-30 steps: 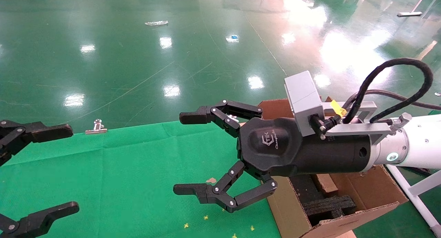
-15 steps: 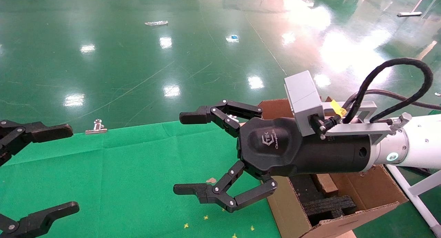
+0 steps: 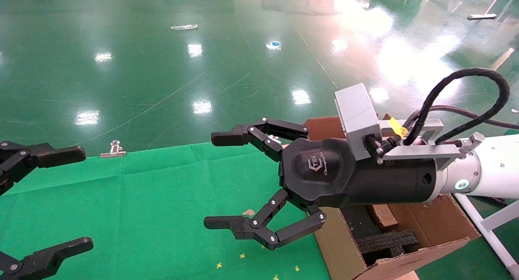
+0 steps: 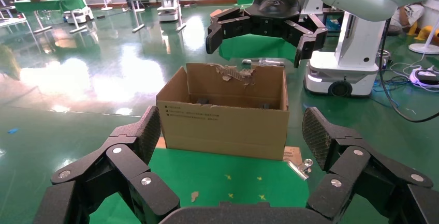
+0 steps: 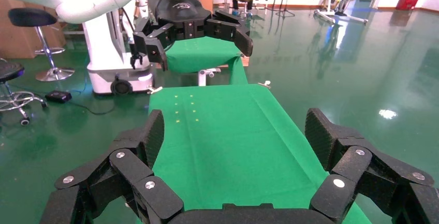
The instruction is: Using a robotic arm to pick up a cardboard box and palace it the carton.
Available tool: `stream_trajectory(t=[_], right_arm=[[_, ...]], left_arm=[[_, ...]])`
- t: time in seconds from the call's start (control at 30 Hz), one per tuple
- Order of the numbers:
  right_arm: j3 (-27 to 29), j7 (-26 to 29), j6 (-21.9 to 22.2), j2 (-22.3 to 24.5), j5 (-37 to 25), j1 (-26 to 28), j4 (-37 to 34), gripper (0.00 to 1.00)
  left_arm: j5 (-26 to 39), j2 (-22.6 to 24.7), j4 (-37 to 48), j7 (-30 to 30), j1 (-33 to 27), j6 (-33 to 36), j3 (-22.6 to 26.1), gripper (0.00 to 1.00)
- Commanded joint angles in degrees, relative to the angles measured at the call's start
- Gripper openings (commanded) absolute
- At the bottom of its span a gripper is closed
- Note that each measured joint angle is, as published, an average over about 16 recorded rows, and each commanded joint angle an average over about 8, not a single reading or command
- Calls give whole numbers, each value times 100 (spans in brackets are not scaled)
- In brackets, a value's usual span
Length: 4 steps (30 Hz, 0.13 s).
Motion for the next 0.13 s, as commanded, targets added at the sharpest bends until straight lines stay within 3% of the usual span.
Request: stream_trajectory(t=[0.03, 0.13], right_arm=[[0, 0, 0, 0, 0, 0, 0, 100], [0, 0, 0, 0, 0, 0, 0, 100]], left_arm=[[0, 0, 0, 0, 0, 0, 0, 100], [0, 0, 0, 0, 0, 0, 0, 100]])
